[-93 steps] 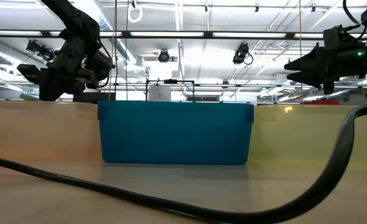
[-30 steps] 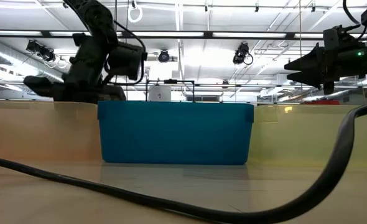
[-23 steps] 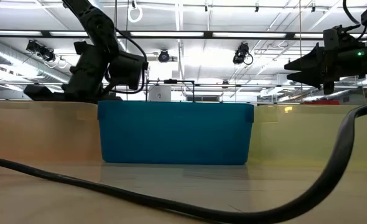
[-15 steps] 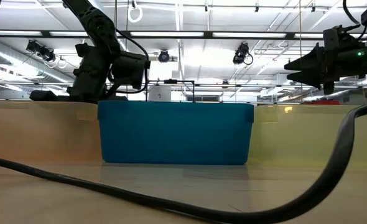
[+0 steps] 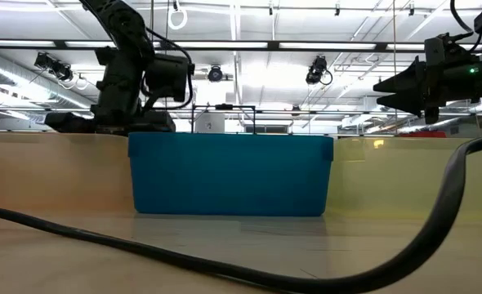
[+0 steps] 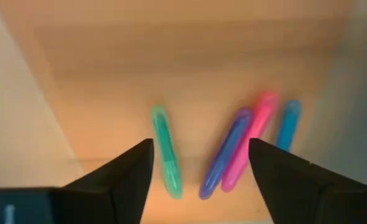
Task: Pick & Place Markers
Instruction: Return to Home Position
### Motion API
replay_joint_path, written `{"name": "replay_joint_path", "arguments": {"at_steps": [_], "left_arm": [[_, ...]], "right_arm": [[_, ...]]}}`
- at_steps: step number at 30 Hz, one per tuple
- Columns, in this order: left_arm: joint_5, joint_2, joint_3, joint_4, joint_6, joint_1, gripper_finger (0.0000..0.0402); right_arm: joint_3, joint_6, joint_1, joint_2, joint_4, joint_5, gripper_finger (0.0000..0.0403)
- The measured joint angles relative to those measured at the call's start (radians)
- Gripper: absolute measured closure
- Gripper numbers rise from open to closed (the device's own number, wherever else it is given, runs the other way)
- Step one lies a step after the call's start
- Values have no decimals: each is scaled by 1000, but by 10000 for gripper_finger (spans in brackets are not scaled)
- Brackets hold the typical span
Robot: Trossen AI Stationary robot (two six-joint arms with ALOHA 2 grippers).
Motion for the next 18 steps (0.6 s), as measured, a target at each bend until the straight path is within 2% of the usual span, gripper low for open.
{"name": "replay_joint_path", "arguments": {"at_steps": [4, 11, 18], "left_arm": [[-58, -57, 0, 5, 74, 0, 112], [-174, -190, 0, 29, 263, -7, 106], [-273, -365, -29, 116, 599, -20, 106]], "right_arm": [[0, 0, 0, 0, 0, 0, 188], [0, 0, 0, 0, 0, 0, 188], [0, 0, 0, 0, 0, 0, 188]]}}
